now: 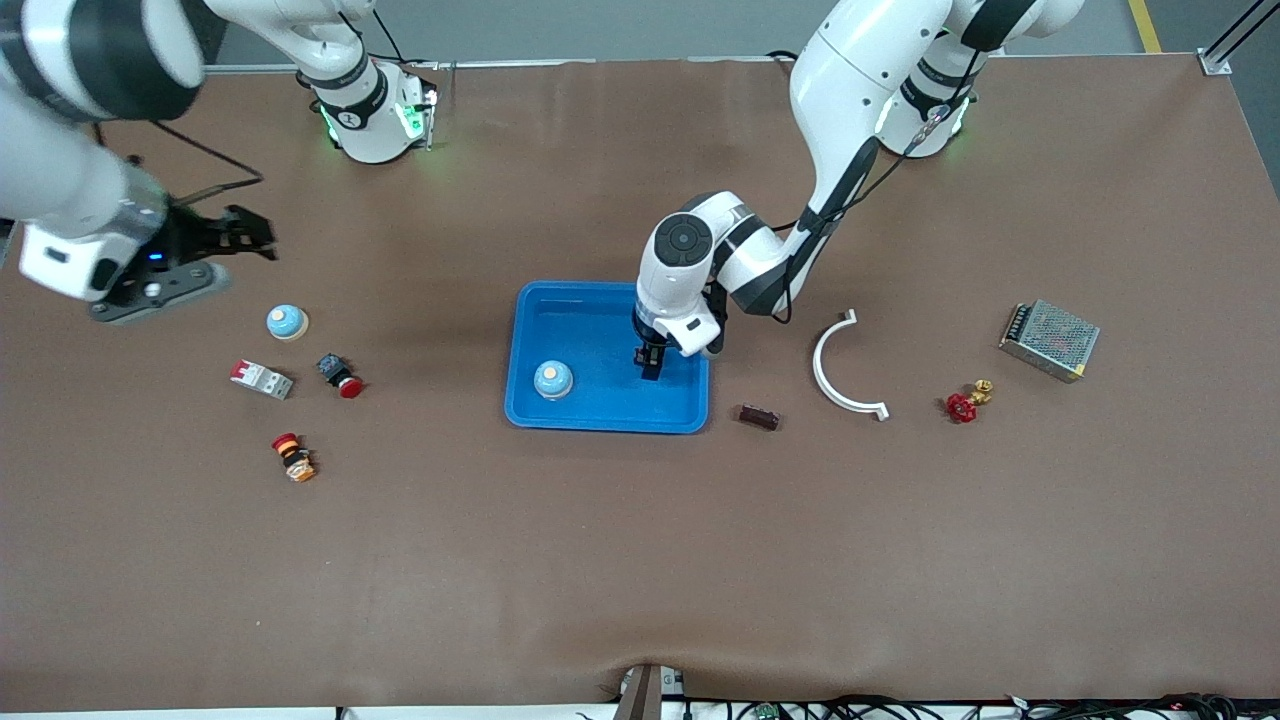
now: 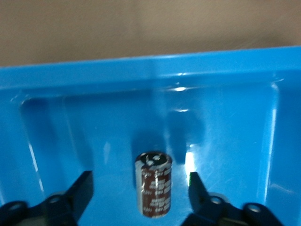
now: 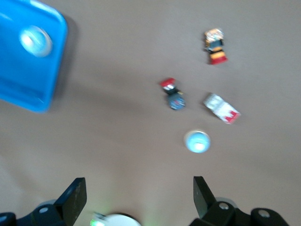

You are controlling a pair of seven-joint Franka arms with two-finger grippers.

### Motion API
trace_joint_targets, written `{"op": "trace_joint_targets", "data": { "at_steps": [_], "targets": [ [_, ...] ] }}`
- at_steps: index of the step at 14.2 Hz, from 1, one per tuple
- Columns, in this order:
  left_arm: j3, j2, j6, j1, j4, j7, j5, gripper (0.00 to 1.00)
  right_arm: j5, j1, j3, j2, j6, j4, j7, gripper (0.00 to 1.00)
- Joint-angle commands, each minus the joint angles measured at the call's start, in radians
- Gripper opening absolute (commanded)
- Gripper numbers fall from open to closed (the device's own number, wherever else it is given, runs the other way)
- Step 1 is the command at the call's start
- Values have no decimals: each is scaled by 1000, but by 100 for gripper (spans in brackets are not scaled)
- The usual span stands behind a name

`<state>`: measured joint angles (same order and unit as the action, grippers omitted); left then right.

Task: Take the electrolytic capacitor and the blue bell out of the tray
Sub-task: 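Grasp the second capacitor with the left gripper while the right gripper grasps the bell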

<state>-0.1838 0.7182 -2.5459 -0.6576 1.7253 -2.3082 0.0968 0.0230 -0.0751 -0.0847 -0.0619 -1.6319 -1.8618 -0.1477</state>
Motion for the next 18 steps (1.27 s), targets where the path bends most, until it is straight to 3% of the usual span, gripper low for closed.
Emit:
{"op": "trace_joint_targets", "data": {
  "at_steps": [1, 7, 12, 14, 18],
  "targets": [
    [12, 12, -16, -11, -18, -16, 53, 0, 40, -127, 14, 60, -49, 49, 233, 100],
    [10, -9, -4, 4, -15, -8, 89, 0, 67, -302, 14, 238, -308, 50, 555, 100],
    [-12, -127, 154, 91, 2, 105, 73, 0, 83, -348, 14, 376, -494, 55, 649, 100],
    [-89, -167, 180, 189, 45, 162, 73, 0, 78, -385, 16, 433, -558, 61, 683, 100],
    [-305, -281, 179, 510, 224, 306, 73, 0, 69, -397, 16, 494, -600, 82, 703, 100]
  ]
}}
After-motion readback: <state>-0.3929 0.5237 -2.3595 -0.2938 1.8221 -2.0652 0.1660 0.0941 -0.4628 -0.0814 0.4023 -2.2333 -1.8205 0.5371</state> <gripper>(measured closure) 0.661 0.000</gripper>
